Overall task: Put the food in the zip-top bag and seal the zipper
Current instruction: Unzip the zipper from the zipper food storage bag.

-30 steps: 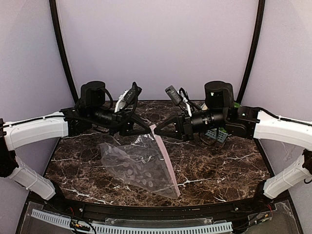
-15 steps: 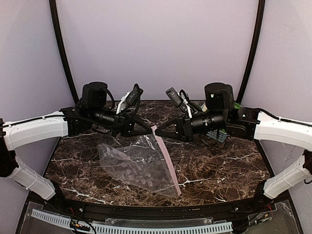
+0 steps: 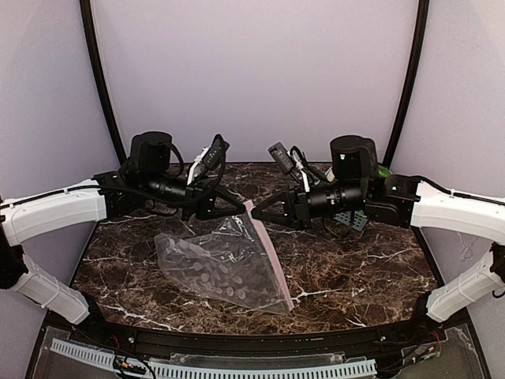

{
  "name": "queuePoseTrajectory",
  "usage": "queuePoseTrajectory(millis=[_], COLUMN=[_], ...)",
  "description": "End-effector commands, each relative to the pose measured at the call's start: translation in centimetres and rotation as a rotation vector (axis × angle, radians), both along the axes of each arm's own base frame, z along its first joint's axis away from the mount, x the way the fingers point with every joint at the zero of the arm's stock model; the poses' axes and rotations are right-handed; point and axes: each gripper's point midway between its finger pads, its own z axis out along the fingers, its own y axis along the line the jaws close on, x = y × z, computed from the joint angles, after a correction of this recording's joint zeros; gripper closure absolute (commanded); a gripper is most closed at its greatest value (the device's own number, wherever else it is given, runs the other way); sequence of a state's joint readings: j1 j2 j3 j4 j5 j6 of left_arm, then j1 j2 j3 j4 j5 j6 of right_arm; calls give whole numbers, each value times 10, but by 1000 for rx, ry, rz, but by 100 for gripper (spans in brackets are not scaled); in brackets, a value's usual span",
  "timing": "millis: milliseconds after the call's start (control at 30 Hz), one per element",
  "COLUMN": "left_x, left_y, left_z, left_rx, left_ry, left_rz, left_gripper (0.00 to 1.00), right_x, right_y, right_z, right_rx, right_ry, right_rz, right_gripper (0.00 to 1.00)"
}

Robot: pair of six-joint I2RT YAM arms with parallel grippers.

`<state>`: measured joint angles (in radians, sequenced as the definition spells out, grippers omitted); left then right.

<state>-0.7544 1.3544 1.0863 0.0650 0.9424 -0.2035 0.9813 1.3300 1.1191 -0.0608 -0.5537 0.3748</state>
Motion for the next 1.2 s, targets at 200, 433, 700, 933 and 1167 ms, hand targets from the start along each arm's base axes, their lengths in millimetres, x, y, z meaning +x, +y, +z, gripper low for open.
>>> queuePoseTrajectory(millis=[200,433,700,933,1167], left_x=[23,40,56,68,83], left_y=[18,28,41,55,72], left_z=[19,19,21,25,32], left_rx=[-6,9,14,11,6], left_ry=[-65,-90,-101,-130,-153], left_rz=[130,220,300,381,469], left_gripper=[99,99,99,99,99], right_x=[-3,1,2,1,-1], right_y=[-2,-3,-5,-9,-11], right_z=[-17,-31,-45,-57,-69], right_rx=[-49,-95,-137,-163,-186], right_ry=[15,29,49,72,102], right_rz=[11,-14,-22,-34,-34], right_gripper=[100,100,100,100,100])
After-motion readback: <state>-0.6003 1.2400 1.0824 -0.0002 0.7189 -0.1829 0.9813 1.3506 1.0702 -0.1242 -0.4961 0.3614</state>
